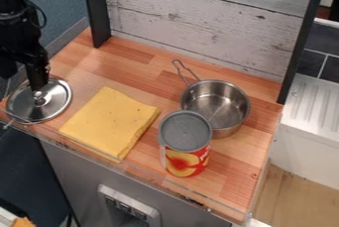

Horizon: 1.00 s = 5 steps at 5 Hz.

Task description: Move the silver pot to the upper left of the table

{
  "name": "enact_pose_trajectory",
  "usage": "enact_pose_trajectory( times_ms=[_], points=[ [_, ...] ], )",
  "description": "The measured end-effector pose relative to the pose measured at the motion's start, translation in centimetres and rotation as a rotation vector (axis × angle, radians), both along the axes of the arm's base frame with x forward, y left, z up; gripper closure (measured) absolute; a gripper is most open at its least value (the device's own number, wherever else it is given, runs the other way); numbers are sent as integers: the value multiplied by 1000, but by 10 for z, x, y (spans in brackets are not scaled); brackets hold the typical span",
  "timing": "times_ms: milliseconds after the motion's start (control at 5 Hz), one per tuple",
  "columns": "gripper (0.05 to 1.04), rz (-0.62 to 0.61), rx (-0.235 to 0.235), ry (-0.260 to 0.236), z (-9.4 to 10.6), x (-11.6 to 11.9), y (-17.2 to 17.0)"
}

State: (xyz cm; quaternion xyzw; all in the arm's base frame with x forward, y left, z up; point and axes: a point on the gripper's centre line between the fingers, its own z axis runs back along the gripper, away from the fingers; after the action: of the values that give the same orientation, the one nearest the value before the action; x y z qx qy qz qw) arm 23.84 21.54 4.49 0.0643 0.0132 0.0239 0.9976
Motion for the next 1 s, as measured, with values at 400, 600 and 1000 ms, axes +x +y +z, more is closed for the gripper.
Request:
enact_pose_trajectory(
  times_ms=[400,600,1000],
  points=[
    [84,-68,-70,34,-11,12,-44],
    [84,-204,-94,11,0,33,-96],
    [84,-523,-108,-49,9,72,-196]
  ],
)
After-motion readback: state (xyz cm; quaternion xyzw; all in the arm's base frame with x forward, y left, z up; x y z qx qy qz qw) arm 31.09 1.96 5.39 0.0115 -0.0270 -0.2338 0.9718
